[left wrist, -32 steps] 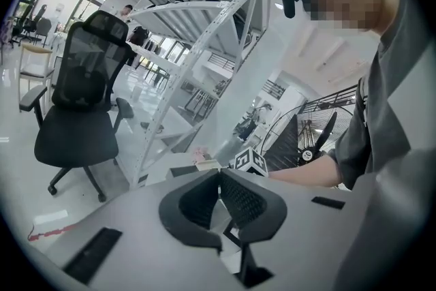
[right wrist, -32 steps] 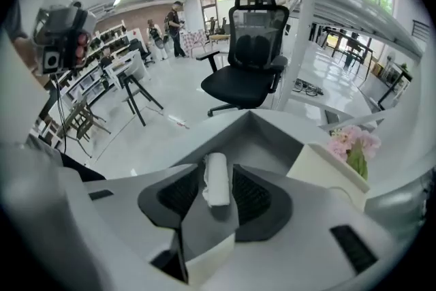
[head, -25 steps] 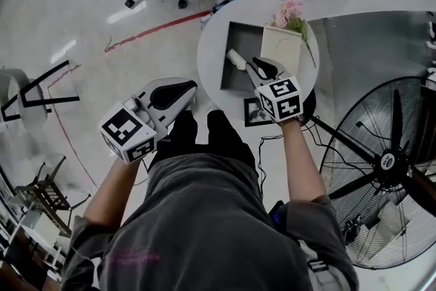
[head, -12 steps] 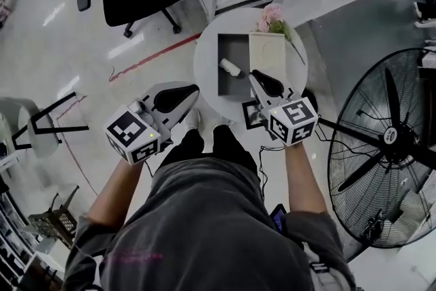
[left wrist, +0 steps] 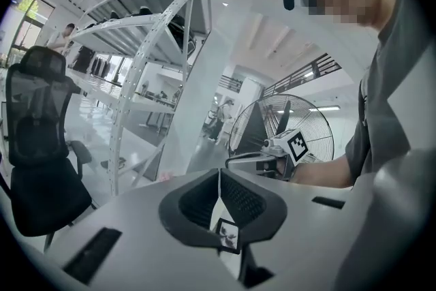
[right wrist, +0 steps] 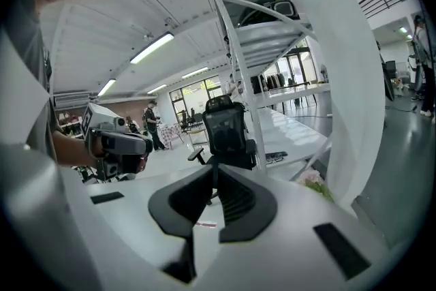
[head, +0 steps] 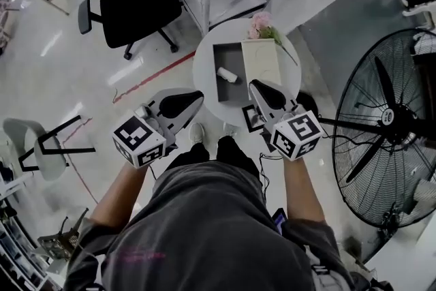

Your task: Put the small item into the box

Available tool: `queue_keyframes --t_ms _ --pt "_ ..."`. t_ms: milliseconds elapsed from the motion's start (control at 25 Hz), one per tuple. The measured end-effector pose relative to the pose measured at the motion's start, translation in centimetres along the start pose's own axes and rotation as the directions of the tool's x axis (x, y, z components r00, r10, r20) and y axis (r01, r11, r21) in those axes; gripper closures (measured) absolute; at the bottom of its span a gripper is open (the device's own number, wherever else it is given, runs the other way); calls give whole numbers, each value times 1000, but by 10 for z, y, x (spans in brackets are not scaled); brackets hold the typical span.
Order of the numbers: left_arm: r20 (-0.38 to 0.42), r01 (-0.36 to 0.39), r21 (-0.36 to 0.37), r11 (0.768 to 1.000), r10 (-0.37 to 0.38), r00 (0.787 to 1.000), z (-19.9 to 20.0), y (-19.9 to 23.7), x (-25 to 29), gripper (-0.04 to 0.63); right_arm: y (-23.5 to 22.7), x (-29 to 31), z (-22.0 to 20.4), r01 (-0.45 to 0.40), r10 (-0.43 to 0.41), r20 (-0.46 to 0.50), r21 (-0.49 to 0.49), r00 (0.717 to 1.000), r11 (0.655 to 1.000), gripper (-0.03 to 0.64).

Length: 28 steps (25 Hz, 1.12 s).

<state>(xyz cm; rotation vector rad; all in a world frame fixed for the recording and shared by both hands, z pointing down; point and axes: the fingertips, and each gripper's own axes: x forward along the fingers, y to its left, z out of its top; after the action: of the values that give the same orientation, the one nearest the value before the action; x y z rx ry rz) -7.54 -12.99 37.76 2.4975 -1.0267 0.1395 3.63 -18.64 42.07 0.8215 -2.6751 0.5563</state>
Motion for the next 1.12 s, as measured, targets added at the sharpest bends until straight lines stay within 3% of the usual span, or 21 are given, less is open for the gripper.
queue_keyframes --t_ms 600,1120 --pt "17 62 72 995 -64 998 20 -26 -7 570 27 -48 26 35 -41 129 49 991 998 591" --pt "7 94 101 991 -95 995 26 -42 9 570 22 -70 33 30 -51 174 119 983 992 595"
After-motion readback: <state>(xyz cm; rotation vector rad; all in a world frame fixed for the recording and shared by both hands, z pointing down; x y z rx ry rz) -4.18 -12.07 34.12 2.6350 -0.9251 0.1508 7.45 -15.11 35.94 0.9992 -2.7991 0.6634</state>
